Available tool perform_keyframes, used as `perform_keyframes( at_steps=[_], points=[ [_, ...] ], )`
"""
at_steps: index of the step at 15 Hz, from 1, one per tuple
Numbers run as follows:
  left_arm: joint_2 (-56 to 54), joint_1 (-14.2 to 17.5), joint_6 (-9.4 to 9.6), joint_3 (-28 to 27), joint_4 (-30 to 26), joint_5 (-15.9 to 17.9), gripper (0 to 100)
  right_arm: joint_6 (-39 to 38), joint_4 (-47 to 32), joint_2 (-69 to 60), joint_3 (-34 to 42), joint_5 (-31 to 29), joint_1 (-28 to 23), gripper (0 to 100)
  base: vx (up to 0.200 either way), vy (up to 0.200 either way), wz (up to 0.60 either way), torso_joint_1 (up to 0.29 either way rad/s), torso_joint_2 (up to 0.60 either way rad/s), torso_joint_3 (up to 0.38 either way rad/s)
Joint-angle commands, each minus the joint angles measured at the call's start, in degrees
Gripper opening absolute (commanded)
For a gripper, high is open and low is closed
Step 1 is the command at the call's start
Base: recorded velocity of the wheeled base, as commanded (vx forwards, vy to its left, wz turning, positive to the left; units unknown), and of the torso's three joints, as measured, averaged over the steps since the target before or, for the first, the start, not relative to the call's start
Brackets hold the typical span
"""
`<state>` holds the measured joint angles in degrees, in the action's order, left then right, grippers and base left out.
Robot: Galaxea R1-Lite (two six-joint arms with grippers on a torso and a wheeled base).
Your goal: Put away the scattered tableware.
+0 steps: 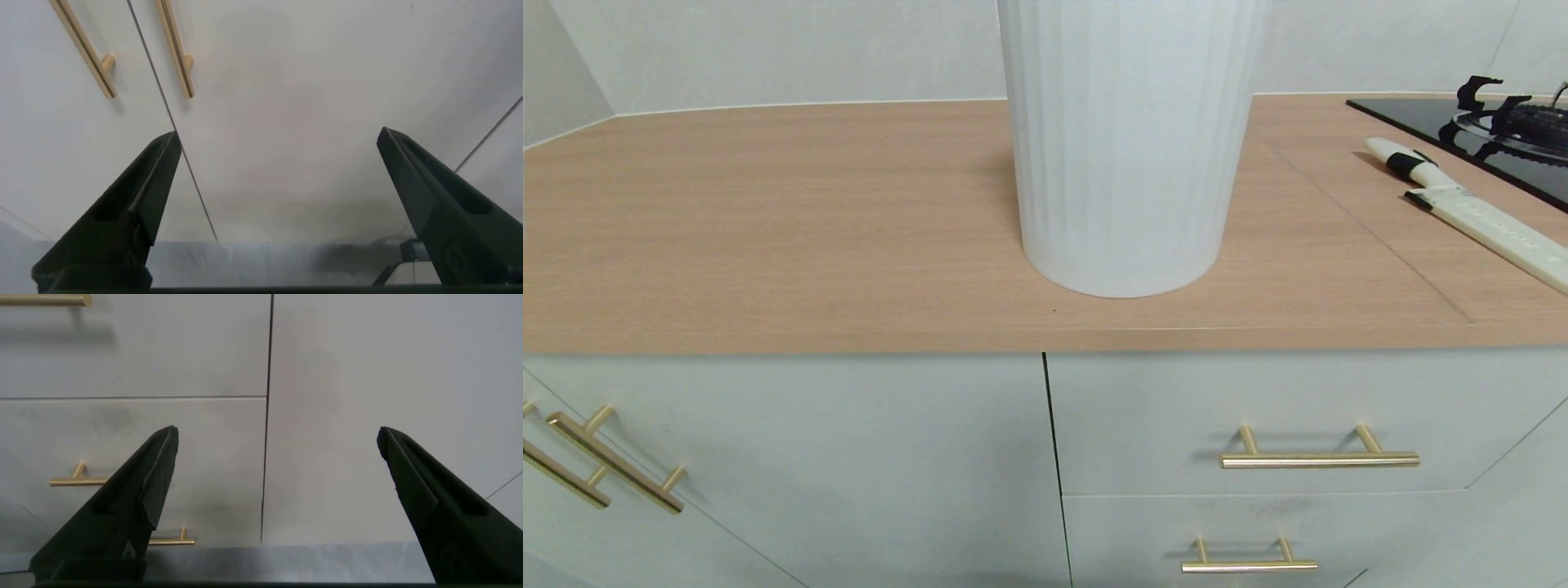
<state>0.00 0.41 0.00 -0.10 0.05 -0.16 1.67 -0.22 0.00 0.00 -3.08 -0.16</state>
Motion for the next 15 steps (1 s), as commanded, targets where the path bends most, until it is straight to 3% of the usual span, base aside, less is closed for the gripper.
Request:
perform_keyframes(
  at_steps=[1,4,10,15],
  points=[
    [0.1,0.0,0.00,0.0,0.0,0.0,100,0.0,0.0,0.1,0.0,0.0,0.0,100,0.000,0.000,0.00,0.095,-0.24,-0.163],
    [0.1,0.0,0.00,0.0,0.0,0.0,100,0.1,0.0,0.1,0.0,0.0,0.0,100,0.000,0.000,0.00,0.157,-0.17,-0.238],
    [0.1,0.0,0.00,0.0,0.0,0.0,100,0.1,0.0,0.1,0.0,0.0,0.0,100,0.000,0.000,0.00,0.117,-0.55,-0.255],
    [0.1,0.0,0.00,0.0,0.0,0.0,100,0.0,0.0,0.1,0.0,0.0,0.0,100,0.000,0.000,0.00,0.310,-0.48,-0.263]
  ],
)
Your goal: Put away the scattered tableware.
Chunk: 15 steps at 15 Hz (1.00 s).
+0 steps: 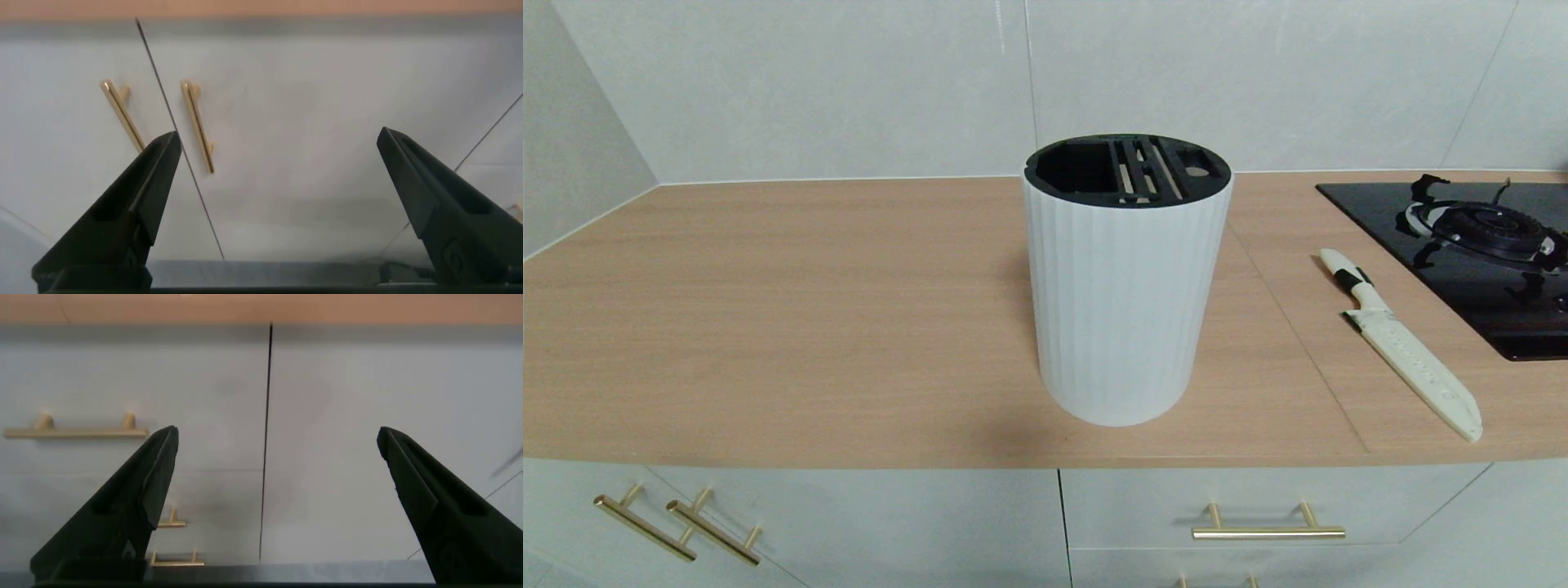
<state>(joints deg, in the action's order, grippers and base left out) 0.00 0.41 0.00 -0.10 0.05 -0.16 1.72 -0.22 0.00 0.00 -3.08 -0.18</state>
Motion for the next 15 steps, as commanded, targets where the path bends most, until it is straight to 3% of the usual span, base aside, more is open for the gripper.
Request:
perform_keyframes(
  at_steps=[1,15],
  points=[
    [0.1,0.0,0.00,0.0,0.0,0.0,100,0.0,0.0,0.1,0.0,0.0,0.0,100,0.000,0.000,0.00,0.237,-0.48,-0.251],
    [0.1,0.0,0.00,0.0,0.0,0.0,100,0.0,0.0,0.1,0.0,0.0,0.0,100,0.000,0.000,0.00,0.255,-0.53,-0.274]
  ],
)
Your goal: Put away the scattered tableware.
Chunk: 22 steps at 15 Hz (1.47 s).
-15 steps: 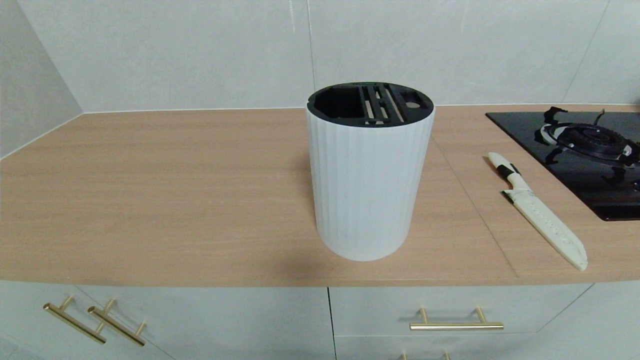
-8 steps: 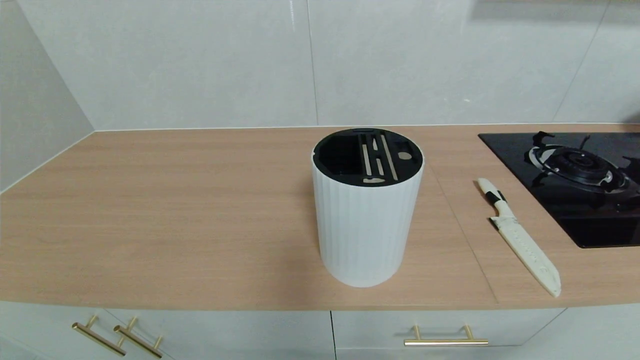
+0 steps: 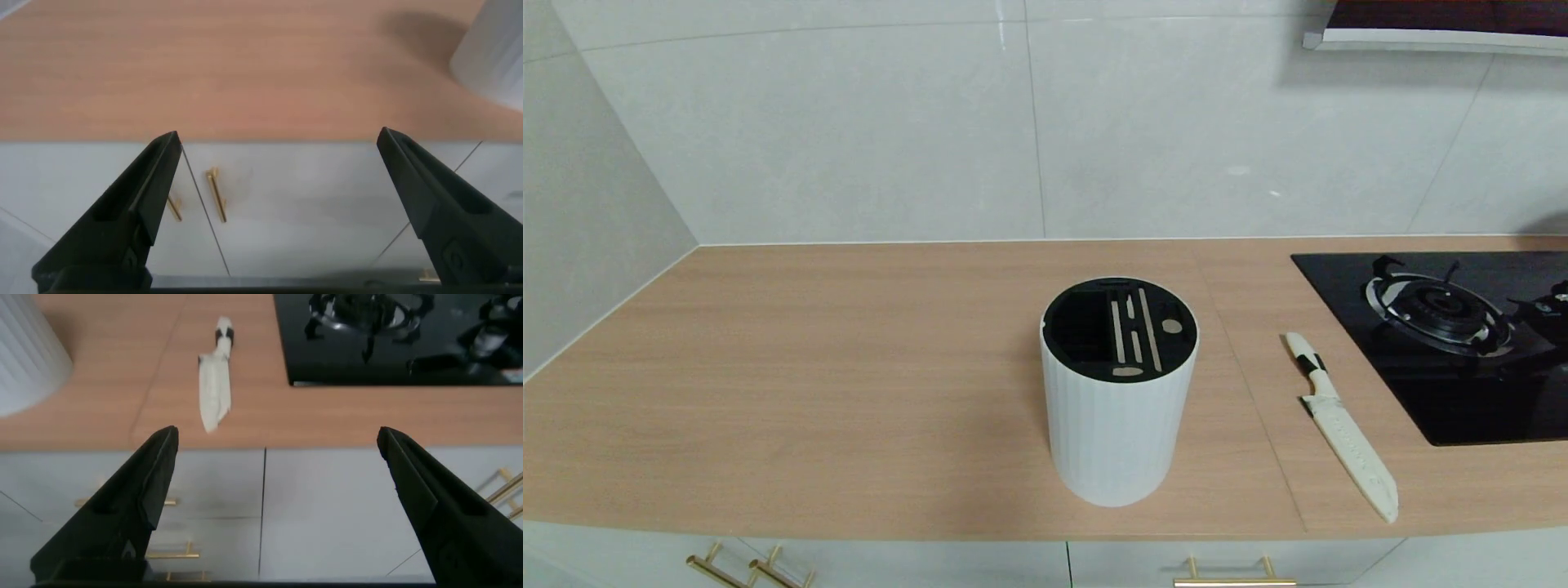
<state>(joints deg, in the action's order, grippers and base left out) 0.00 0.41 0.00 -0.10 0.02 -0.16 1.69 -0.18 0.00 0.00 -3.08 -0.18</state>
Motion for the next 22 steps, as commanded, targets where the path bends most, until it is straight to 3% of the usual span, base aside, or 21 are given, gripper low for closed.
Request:
perform_keyframes(
  at_steps=[1,13,22],
  points=[
    [0.1,0.0,0.00,0.0,0.1,0.0,100,0.1,0.0,0.1,0.0,0.0,0.0,100,0.000,0.000,0.00,0.290,-0.59,-0.315],
    [0.1,0.0,0.00,0.0,0.1,0.0,100,0.0,0.0,0.1,0.0,0.0,0.0,100,0.000,0.000,0.00,0.216,-0.43,-0.223],
    [0.1,0.0,0.53,0.1,0.1,0.1,100,0.3,-0.1,0.1,0.0,0.1,0.0,100,0.000,0.000,0.00,0.006,-0.01,-0.005]
  ],
)
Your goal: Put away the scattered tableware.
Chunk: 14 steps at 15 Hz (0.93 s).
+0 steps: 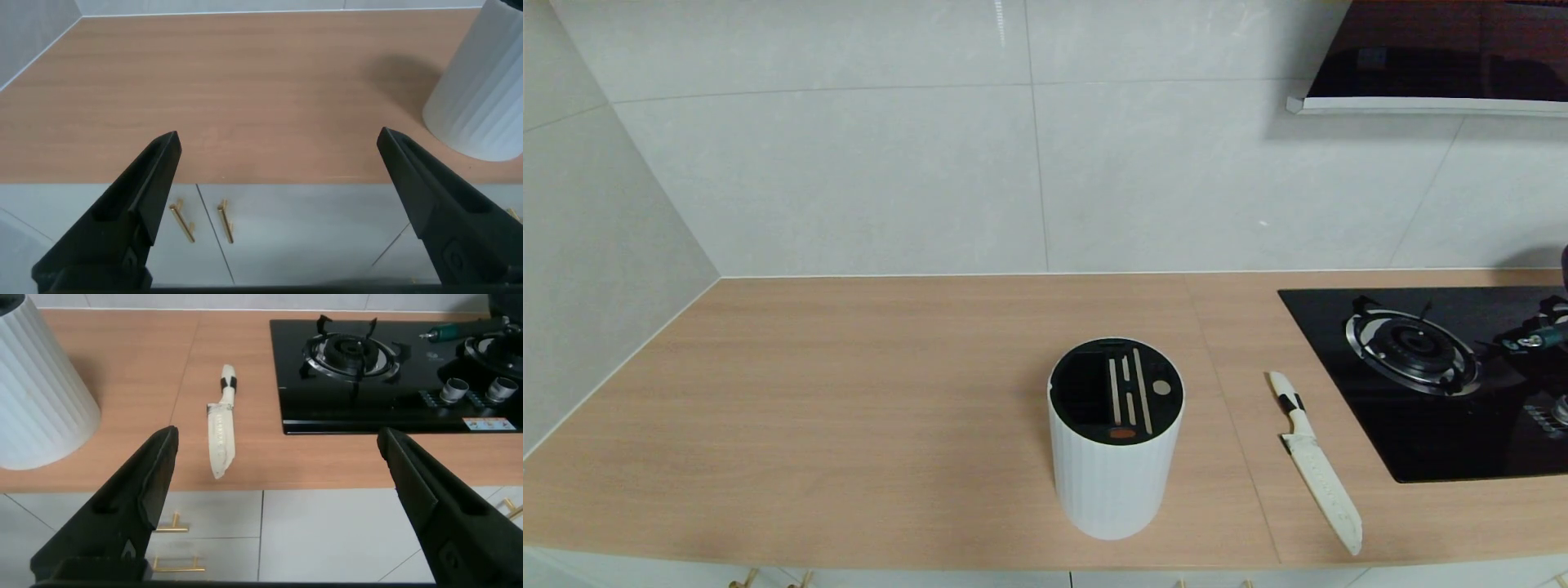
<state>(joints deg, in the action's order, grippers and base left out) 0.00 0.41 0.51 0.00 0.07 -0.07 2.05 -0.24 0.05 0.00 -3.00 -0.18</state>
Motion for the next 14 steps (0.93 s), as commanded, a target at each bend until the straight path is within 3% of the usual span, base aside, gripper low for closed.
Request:
perform_keyframes(
  at_steps=[1,3,6,10,14],
  points=[
    [0.1,0.0,0.02,0.0,0.0,0.0,100,0.1,0.0,0.0,0.0,0.0,0.0,100,0.000,0.000,0.00,0.000,0.00,0.000],
    [0.1,0.0,-0.25,0.0,0.0,0.0,100,1.2,0.4,0.1,-0.3,0.1,0.0,100,0.000,0.000,0.00,0.000,0.00,0.000],
    [0.1,0.0,-0.25,0.0,0.0,0.0,100,-0.7,0.8,9.2,-15.1,4.1,0.5,100,0.000,0.000,0.00,0.000,0.00,0.000],
    [0.1,0.0,-0.34,0.0,0.0,0.0,100,-0.6,0.9,30.4,-17.1,6.9,0.7,100,0.000,0.000,0.00,0.000,0.00,0.000],
    [0.1,0.0,-0.34,-0.1,0.0,0.0,100,-0.9,3.5,57.3,-23.3,5.5,11.3,100,0.000,0.000,0.00,0.000,0.00,0.000]
  ],
)
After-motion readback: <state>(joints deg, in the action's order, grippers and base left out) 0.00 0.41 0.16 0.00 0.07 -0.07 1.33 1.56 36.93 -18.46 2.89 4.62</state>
